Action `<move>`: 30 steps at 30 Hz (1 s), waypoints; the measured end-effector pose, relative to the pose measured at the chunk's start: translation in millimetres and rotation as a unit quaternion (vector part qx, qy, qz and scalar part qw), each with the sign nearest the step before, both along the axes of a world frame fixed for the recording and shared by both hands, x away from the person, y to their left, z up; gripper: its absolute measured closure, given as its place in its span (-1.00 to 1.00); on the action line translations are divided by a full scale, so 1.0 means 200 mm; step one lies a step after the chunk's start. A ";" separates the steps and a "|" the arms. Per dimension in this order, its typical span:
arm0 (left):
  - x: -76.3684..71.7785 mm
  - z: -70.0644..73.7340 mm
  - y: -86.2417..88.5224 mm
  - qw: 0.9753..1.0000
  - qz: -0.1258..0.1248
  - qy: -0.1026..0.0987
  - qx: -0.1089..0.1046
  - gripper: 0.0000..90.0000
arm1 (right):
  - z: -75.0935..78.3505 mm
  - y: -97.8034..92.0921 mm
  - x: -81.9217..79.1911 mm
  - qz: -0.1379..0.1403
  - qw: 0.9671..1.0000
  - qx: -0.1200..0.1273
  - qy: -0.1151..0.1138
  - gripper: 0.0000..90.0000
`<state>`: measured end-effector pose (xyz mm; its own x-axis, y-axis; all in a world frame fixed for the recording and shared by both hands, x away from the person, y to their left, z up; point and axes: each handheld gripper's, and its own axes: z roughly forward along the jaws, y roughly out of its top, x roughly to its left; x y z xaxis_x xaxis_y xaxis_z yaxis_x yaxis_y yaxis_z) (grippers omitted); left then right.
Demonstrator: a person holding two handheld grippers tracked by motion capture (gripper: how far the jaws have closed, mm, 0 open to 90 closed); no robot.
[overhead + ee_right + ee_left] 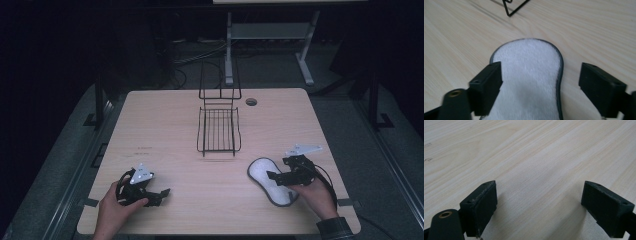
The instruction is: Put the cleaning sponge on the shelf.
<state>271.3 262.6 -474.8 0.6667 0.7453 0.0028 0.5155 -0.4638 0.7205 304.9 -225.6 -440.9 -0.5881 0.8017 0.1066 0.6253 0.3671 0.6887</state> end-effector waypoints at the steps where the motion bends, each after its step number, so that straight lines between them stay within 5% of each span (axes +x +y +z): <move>1: 0.00 0.00 0.00 1.000 0.000 0.000 0.000 -0.72 | 0.00 -0.01 -0.01 -0.002 1.000 -0.003 -0.001 -0.70; 30: 0.00 0.00 0.00 1.000 0.000 0.000 0.000 -0.72 | -0.11 0.06 0.00 0.001 0.999 -0.028 0.027 -0.88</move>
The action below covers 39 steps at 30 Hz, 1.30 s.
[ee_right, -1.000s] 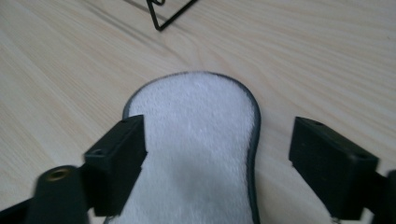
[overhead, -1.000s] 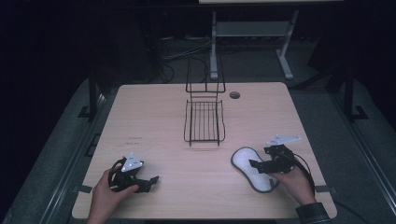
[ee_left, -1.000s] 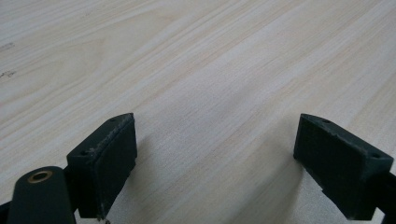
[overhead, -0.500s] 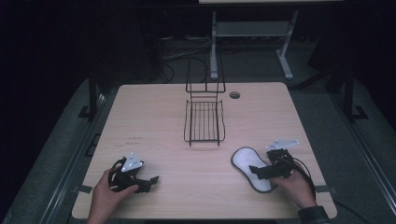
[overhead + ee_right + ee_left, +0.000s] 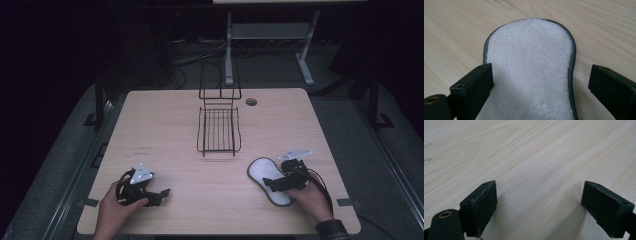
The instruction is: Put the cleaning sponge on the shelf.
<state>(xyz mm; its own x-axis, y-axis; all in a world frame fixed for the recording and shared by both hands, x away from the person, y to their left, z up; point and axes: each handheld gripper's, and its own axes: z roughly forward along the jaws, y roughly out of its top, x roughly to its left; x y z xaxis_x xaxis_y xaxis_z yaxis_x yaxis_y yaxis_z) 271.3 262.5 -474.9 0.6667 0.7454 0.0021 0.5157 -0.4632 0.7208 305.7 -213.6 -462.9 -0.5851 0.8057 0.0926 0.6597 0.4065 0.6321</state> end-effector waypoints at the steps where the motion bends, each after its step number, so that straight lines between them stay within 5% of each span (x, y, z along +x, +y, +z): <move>1: 0.00 0.00 0.00 1.000 0.000 0.000 0.000 -0.72 | 0.00 0.00 0.00 0.002 1.000 -0.002 -0.002 -0.88; 14: 0.00 0.00 0.00 1.000 -0.001 0.000 0.002 -0.72 | -0.02 0.01 0.00 -0.002 1.000 -0.008 0.022 -0.84; 26: 0.00 0.00 0.00 1.000 -0.001 0.000 0.002 -0.72 | 0.00 0.01 -0.02 0.008 1.000 0.002 0.030 -0.52; 39: 0.00 0.00 0.00 1.000 -0.001 0.000 0.002 -0.72 | 0.05 0.01 -0.04 0.018 1.000 -0.016 0.004 -0.34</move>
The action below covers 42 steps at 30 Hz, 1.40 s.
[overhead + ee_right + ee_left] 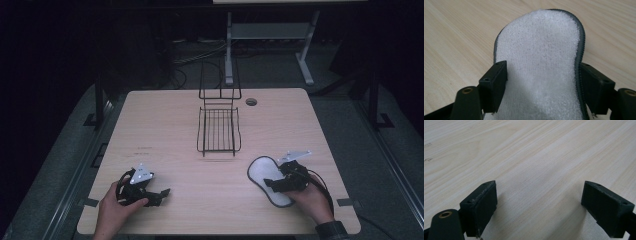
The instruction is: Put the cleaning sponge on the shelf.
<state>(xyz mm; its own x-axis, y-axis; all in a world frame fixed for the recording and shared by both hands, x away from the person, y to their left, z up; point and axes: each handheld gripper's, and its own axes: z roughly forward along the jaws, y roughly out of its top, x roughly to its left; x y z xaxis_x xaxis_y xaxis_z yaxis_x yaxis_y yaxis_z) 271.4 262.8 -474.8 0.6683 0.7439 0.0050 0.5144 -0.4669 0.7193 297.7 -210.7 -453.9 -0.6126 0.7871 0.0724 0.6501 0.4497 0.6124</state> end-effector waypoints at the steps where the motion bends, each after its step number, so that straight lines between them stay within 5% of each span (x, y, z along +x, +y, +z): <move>1: 0.00 0.00 0.00 1.000 -0.001 -0.001 0.001 -0.72 | 0.01 0.00 0.00 0.000 1.000 0.001 -0.001 -0.32; 24: 0.00 0.00 0.00 1.000 -0.001 -0.001 0.000 -0.72 | 0.11 -0.05 -0.03 0.002 0.998 0.057 -0.026 0.35; 42: 0.00 0.00 0.00 1.000 0.000 -0.001 -0.001 -0.72 | 0.19 -0.07 -0.06 0.025 0.992 0.117 -0.040 0.77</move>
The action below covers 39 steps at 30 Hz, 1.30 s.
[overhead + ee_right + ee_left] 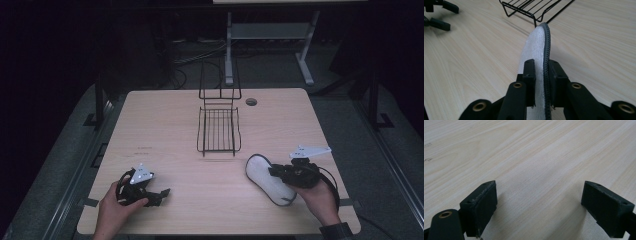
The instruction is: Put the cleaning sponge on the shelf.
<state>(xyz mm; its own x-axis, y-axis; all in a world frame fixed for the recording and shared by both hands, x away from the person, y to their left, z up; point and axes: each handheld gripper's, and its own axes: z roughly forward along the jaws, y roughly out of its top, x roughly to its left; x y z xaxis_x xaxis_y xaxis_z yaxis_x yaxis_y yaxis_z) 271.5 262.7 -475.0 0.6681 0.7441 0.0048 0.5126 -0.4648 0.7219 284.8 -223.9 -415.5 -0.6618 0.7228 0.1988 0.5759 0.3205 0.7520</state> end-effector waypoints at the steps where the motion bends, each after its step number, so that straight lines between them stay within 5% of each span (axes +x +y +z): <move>1: 0.00 0.00 0.00 1.000 0.000 0.000 0.000 -0.72 | 0.00 0.00 0.00 -0.004 1.000 0.002 -0.002 0.80; 20: 0.00 0.00 0.00 1.000 0.000 0.001 0.001 -0.72 | 0.04 -0.02 0.02 0.005 1.000 0.010 -0.013 0.83; 39: 0.00 0.00 0.00 1.000 0.001 0.001 -0.001 -0.72 | 0.12 0.01 0.15 0.005 0.999 0.013 -0.039 0.83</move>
<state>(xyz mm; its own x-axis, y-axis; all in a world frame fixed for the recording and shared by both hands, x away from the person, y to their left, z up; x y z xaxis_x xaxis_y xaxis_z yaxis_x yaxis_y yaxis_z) 271.4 262.5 -474.9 0.6664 0.7456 0.0031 0.5145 -0.4628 0.7219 314.2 -221.8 -391.7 -0.6832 0.7114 0.1648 0.5127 0.3067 0.8019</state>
